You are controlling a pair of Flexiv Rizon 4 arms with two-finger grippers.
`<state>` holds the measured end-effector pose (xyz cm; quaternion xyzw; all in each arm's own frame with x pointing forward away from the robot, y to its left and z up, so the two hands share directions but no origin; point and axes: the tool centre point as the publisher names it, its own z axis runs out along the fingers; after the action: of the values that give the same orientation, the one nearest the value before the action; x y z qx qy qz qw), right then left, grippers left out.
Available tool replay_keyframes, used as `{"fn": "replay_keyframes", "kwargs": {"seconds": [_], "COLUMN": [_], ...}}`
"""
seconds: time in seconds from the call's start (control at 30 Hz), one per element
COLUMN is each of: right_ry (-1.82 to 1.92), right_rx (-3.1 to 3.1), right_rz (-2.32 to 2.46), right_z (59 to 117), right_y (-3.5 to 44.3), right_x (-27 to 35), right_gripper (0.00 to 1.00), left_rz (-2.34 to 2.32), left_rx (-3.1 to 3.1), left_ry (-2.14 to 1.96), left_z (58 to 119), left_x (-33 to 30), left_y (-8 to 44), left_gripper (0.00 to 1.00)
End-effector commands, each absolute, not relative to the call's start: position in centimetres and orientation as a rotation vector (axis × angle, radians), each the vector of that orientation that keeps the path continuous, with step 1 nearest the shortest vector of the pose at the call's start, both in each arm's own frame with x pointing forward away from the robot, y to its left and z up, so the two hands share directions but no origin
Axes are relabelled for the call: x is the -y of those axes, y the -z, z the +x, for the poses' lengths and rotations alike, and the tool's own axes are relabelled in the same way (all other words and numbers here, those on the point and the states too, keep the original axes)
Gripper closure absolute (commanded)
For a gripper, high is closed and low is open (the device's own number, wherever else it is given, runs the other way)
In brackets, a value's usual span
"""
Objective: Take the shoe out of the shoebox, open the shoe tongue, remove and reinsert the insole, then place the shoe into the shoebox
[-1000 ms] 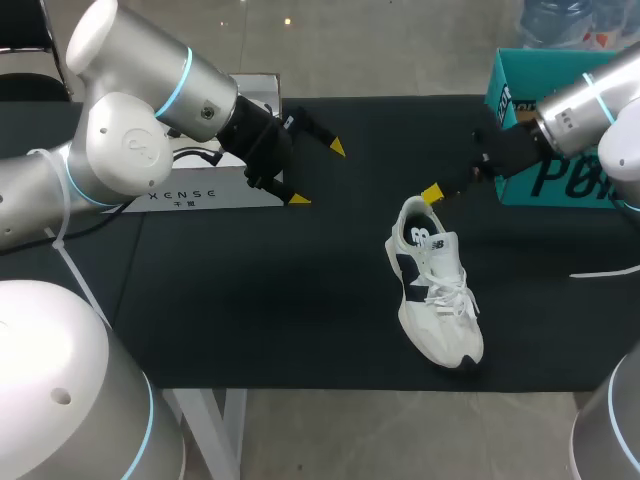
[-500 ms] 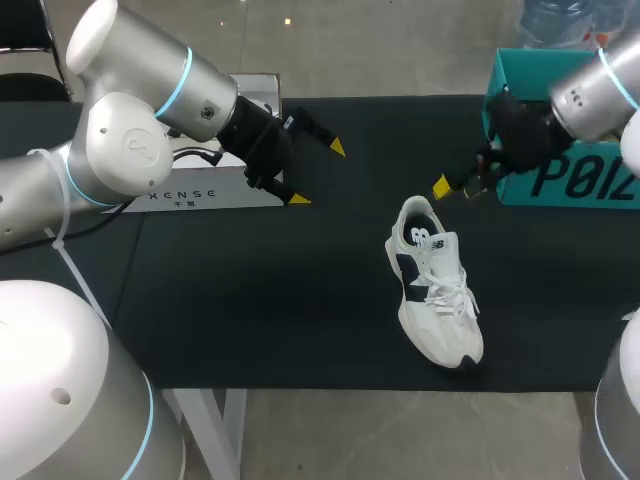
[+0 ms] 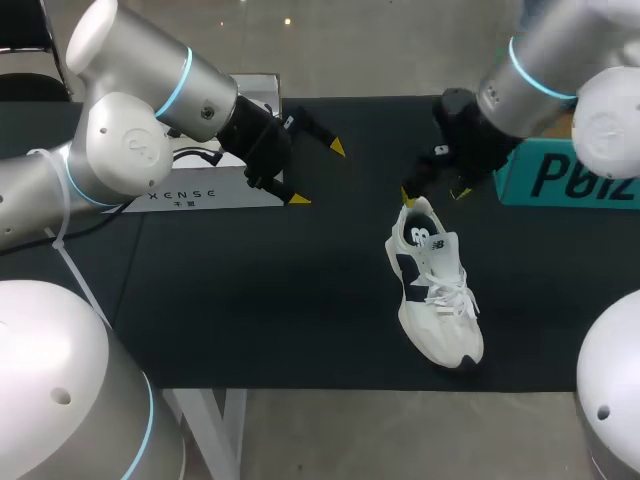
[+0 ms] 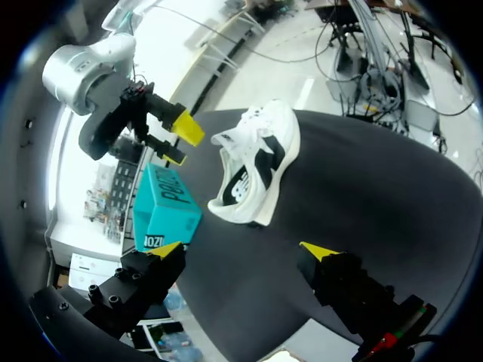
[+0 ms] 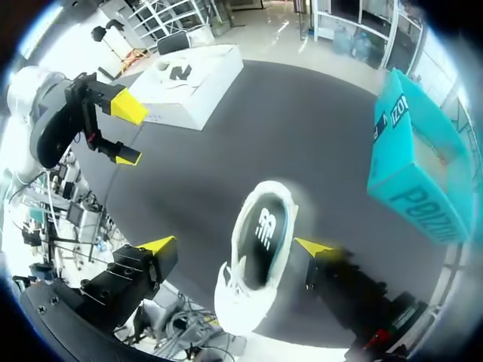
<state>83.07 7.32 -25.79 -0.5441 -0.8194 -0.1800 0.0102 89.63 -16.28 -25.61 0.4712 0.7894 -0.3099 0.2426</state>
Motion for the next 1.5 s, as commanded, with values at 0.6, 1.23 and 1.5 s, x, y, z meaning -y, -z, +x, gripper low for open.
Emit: {"fn": "replay_keyframes", "kwargs": {"seconds": [0.6, 1.23, 1.5], "right_ry": [0.421, 0.334, 0.264], "right_rx": [2.549, 2.517, 2.514], "right_rz": [-1.826, -1.922, -1.938], "right_z": [81.6, 85.2, 85.5], "right_y": [31.8, 35.2, 36.8], "right_x": [-10.4, -7.3, -6.4], "right_gripper": [1.0, 1.0, 1.0], "left_rz": [1.29, 1.29, 1.29], "left_rx": [-2.16, -2.16, -2.16], "left_ry": [0.843, 0.843, 0.843], "left_z": [89.6, 89.6, 89.6], "left_x": [16.3, 16.3, 16.3], "left_y": [25.6, 25.6, 25.6], "left_gripper": [0.0, 0.0, 0.0]}}
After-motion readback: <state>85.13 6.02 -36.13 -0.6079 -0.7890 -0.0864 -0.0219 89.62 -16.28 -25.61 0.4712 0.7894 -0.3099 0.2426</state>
